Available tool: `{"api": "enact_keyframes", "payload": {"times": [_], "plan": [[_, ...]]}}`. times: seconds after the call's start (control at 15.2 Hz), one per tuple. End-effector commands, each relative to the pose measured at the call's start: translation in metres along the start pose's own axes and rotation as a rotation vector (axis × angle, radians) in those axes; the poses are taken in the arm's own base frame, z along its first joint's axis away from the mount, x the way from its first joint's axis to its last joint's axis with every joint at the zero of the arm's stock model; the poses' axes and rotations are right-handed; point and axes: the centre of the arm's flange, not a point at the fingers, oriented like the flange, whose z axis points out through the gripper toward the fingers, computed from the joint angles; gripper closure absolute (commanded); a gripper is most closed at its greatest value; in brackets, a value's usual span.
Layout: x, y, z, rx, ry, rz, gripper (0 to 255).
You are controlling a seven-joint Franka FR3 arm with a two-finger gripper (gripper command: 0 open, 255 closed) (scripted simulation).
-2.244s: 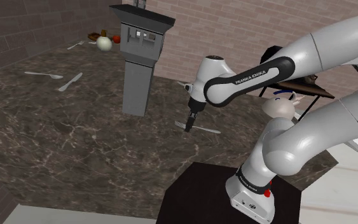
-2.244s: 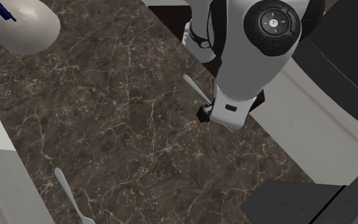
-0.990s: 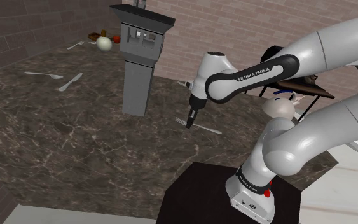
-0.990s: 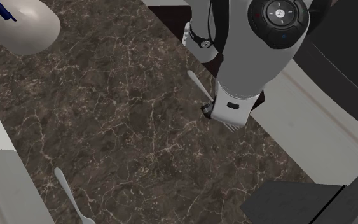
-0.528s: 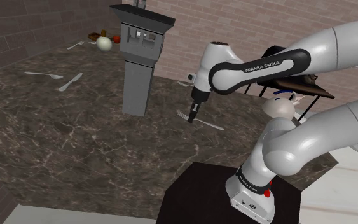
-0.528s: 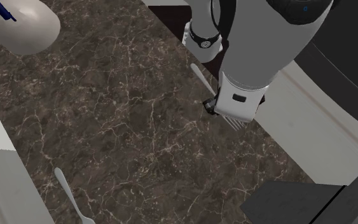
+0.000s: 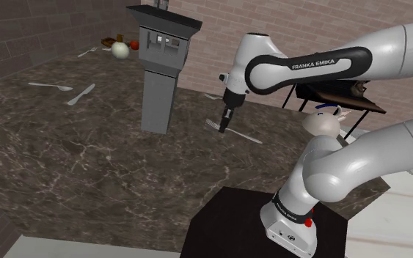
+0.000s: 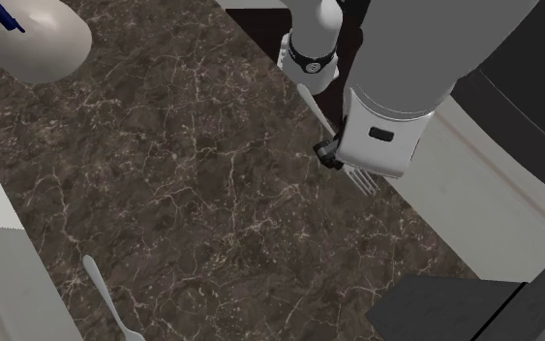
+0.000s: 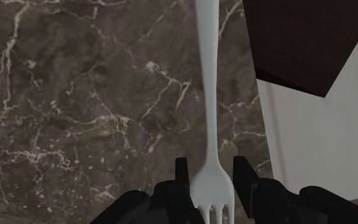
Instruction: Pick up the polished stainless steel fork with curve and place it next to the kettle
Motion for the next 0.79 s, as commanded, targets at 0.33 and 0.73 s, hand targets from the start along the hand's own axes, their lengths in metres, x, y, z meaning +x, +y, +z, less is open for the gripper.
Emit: {"api": "enact_keyframes", "payload": {"times": [0.33, 0.73], "plan": [[0.0, -0.001, -0.037, 0.0, -0.001, 0.0, 255], [0.001, -0.002, -0.069, 0.0, -0.001, 0.0, 255]]}}
